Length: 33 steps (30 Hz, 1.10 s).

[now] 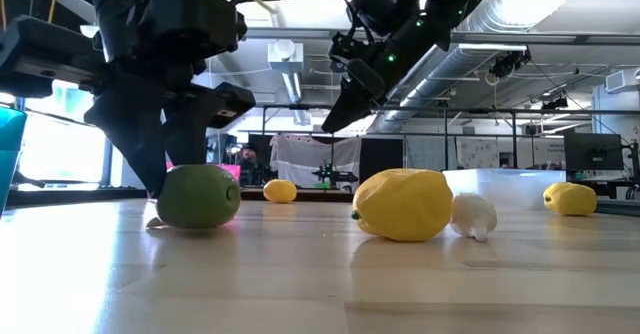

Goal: Sort produce into baskets
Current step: Put the green lime in the red bin

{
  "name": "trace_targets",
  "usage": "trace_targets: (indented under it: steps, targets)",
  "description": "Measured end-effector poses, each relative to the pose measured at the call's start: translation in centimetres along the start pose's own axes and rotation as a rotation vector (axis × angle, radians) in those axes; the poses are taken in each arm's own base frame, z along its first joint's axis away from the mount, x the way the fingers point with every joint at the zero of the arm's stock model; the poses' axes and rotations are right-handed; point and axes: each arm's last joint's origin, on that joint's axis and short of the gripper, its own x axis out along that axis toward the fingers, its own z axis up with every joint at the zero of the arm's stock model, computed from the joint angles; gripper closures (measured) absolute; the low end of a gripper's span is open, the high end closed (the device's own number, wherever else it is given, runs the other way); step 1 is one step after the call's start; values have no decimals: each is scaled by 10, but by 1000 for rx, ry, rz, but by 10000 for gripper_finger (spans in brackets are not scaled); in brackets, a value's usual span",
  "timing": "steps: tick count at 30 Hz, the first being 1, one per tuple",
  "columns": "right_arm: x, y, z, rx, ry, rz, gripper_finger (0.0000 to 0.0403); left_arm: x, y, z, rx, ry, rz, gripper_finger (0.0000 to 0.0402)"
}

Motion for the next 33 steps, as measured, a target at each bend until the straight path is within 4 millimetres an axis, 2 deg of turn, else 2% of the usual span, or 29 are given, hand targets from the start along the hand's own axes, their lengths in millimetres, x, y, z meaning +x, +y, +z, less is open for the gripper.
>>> trace_targets:
  steps: [6, 10, 13, 18, 24, 28, 33]
  targets:
    - [0, 0, -1, 0, 11, 2, 126, -18, 1, 4, -3, -61, 14, 332]
    - [0, 1, -3, 0, 33, 6, 126, -46, 11, 3, -62, -118, 41, 335]
    - [-1, 1, -5, -9, 48, 9, 126, -72, 28, -7, -145, -123, 101, 335]
    - [-1, -3, -5, -26, 47, 2, 126, -112, 76, -43, -405, -86, 240, 337]
    - [-1, -15, -7, -21, 46, -21, 126, -147, 129, -106, -775, 60, 495, 337]
    - [-2, -24, -9, -4, 50, -39, 126, -153, 153, -141, -929, 134, 628, 339]
    - [-3, -36, -12, 20, 56, -62, 126, -147, 179, -167, -989, 185, 655, 340]
